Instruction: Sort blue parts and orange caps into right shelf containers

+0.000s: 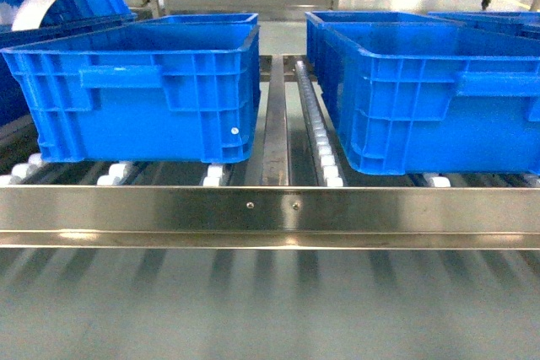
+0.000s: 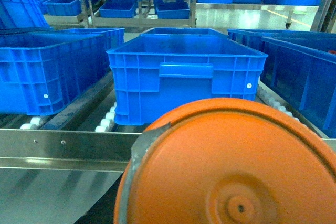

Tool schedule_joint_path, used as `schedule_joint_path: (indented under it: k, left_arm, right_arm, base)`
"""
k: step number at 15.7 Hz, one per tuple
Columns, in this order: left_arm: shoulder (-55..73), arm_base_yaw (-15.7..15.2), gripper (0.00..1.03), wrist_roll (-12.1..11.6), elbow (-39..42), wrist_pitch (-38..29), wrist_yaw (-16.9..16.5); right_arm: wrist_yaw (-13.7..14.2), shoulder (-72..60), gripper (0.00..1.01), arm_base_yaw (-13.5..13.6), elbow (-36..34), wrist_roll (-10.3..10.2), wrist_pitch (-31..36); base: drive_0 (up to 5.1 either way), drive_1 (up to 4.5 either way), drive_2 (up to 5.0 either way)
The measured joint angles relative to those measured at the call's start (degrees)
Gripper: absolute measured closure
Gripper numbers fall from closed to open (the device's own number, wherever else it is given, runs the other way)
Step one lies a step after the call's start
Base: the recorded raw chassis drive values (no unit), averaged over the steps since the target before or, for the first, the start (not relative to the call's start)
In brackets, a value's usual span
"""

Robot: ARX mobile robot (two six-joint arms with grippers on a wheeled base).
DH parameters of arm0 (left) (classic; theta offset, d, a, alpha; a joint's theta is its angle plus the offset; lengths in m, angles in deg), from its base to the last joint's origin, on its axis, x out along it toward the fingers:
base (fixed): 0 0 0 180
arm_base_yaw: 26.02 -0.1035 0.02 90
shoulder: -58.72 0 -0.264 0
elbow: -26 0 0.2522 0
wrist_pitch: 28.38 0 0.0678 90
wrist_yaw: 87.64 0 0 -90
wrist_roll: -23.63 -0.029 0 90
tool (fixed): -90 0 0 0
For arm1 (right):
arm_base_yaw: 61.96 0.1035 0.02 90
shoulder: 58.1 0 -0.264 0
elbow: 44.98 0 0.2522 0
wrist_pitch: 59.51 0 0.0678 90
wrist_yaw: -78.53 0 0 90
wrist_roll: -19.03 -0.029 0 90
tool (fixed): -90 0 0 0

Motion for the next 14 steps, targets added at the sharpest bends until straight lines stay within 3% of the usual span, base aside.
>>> schedule_joint_path:
  k: [9,14]
  left_arm:
    - [0.0,0.0,0.61,0.0,0.0,-0.1,0.0]
    - [0.0,0.0,0.61,0.0,0.0,0.0,-0.1]
  right_arm:
    - [0.0,0.0,0.58,0.0,0.0,0.0,-0.1]
    - [0.0,0.0,0.58,0.0,0.0,0.0,0.0]
  base:
    - [0.0,0.0,0.0]
    - [0.0,4.21,-4.2]
